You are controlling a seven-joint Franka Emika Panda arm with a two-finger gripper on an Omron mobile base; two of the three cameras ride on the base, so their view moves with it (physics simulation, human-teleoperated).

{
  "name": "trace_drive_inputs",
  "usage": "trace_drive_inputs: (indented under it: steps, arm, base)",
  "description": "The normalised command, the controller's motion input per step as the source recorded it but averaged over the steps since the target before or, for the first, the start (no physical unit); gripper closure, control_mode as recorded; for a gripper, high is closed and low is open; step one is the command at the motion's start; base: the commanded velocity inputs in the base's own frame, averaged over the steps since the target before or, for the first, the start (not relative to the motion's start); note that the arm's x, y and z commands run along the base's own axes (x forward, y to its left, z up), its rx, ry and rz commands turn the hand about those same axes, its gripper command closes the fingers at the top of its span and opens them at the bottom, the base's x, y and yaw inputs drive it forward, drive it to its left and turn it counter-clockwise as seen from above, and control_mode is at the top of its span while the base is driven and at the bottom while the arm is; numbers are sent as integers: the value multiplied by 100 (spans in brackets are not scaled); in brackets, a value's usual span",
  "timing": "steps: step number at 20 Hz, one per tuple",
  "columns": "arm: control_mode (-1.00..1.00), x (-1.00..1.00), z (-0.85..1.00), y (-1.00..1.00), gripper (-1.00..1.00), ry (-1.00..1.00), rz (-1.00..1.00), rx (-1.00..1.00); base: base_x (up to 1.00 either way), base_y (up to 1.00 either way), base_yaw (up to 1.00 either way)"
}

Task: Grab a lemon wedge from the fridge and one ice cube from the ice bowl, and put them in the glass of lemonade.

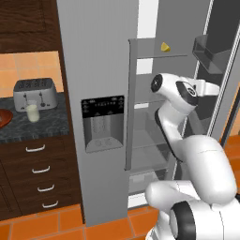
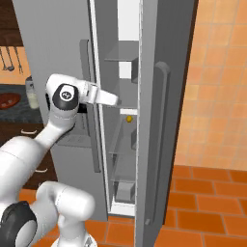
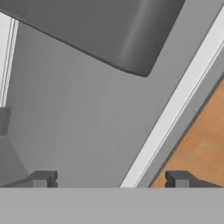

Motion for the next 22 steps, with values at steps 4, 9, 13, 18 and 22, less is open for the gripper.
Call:
trace_drive_inputs:
  steps: [4,9,13,18,22]
  arm:
    - [-100,4,-10,-95,-100,0,-25,1]
    - [-100,0,-14,-98,-100,0,-26,2]
    - [-100,0,-3,-97,-100,0,-25,3]
    - [-100,0,0,-99,-100,-5,-23,7]
    - [-100,-17,0,-76,-100,-11,-15,10]
  base:
    - [0,0,0]
    - [0,0,0]
    - [0,0,0]
    - [0,0,0]
    - [0,0,0]
